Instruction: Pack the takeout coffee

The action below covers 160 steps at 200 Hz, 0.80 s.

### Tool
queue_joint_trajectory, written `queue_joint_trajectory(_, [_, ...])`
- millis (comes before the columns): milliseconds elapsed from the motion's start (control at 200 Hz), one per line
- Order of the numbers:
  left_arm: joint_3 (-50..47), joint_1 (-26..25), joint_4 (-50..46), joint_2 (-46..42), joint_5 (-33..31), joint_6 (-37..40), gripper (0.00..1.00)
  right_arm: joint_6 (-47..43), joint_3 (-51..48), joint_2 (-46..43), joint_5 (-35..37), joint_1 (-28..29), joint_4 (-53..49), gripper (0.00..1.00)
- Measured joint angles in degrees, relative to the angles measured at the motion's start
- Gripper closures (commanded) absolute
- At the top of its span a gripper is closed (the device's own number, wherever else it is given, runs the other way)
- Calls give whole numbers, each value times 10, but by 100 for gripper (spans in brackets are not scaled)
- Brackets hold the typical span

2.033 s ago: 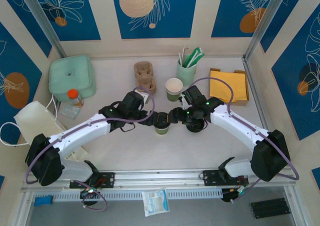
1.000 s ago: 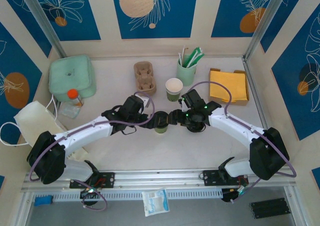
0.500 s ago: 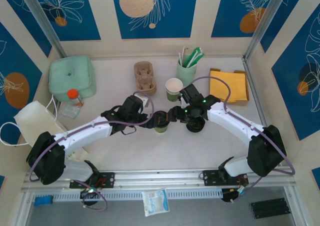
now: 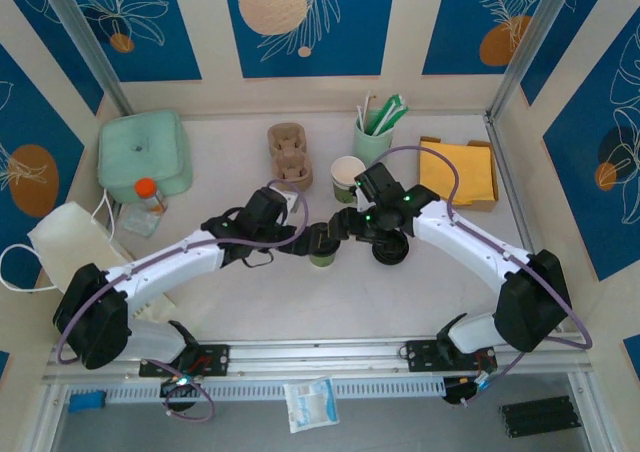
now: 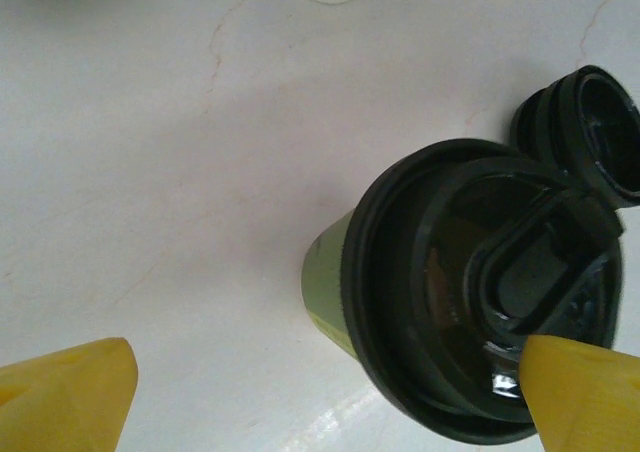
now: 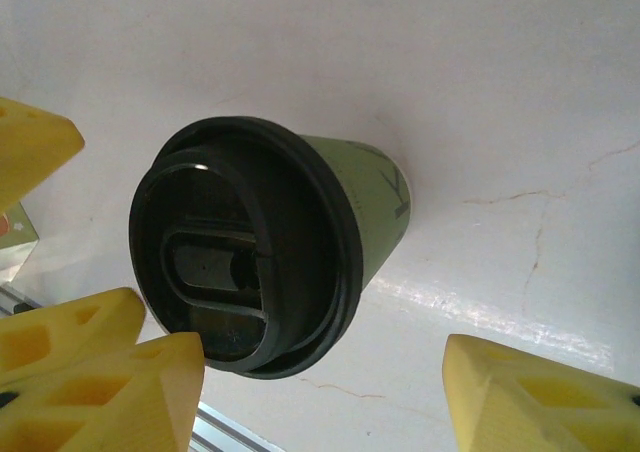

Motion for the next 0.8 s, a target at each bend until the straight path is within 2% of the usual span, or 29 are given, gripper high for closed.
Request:
queue_joint_trajectory(355, [73, 8, -26, 28, -18, -11, 1, 12, -16, 4, 0, 14, 8, 36])
queue_joint_trajectory(590, [75, 35, -37, 66, -26, -9, 1, 13, -26, 4, 0, 17, 16, 36])
queue_joint_trajectory(800, [73, 39, -38, 74, -34, -6, 1, 12, -27, 15, 3, 16, 17, 36])
